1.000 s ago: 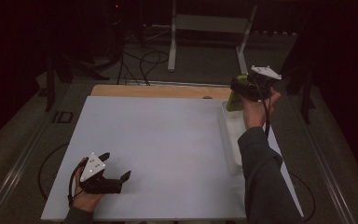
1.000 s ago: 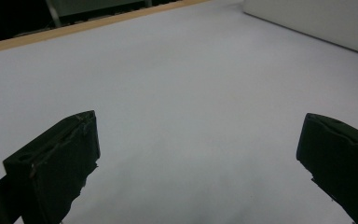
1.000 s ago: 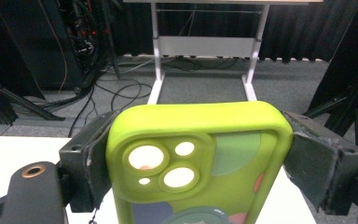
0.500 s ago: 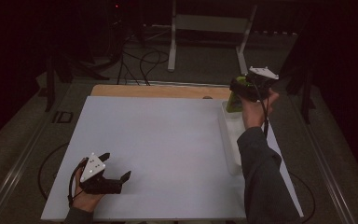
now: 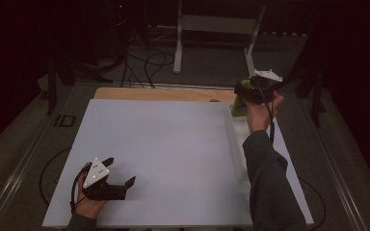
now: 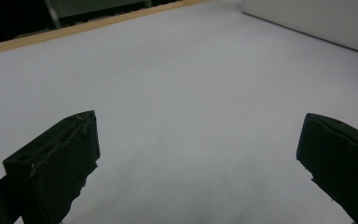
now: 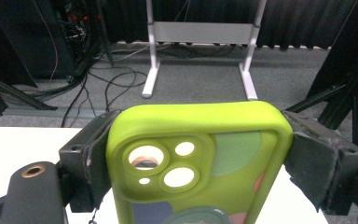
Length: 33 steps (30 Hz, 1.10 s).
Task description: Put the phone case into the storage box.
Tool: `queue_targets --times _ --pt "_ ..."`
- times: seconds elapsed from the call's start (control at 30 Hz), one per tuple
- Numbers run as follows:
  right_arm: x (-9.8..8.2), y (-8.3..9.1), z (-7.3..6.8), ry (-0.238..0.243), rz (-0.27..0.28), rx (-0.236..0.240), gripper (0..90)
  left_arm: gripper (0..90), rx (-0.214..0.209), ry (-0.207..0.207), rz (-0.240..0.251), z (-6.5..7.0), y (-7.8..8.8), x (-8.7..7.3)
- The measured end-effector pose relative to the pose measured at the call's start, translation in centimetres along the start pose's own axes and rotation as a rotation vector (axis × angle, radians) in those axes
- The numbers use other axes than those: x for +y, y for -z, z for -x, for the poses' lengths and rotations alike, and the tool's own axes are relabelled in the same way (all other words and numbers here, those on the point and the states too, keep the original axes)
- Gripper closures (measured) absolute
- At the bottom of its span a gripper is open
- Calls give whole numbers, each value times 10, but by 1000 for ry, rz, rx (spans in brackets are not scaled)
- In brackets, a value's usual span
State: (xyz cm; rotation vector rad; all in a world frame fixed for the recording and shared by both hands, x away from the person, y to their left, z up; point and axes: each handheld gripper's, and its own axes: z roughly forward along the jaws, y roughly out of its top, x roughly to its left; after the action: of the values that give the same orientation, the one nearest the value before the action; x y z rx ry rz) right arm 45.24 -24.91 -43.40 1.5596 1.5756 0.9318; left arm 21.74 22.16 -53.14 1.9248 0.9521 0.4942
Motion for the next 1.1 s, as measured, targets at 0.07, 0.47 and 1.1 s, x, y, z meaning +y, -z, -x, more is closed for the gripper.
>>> queue_targets --times 0.07,0.47,1.1 --pt "0 -1 0 1 0 -2 167 0 0 -1 -1 0 0 0" --pt "-5 -5 2 -1 -15 -12 166 0 0 -7 -3 1 0 0" --pt "-13 -10 4 -10 -42 -28 166 0 -3 -12 -5 2 -1 0"
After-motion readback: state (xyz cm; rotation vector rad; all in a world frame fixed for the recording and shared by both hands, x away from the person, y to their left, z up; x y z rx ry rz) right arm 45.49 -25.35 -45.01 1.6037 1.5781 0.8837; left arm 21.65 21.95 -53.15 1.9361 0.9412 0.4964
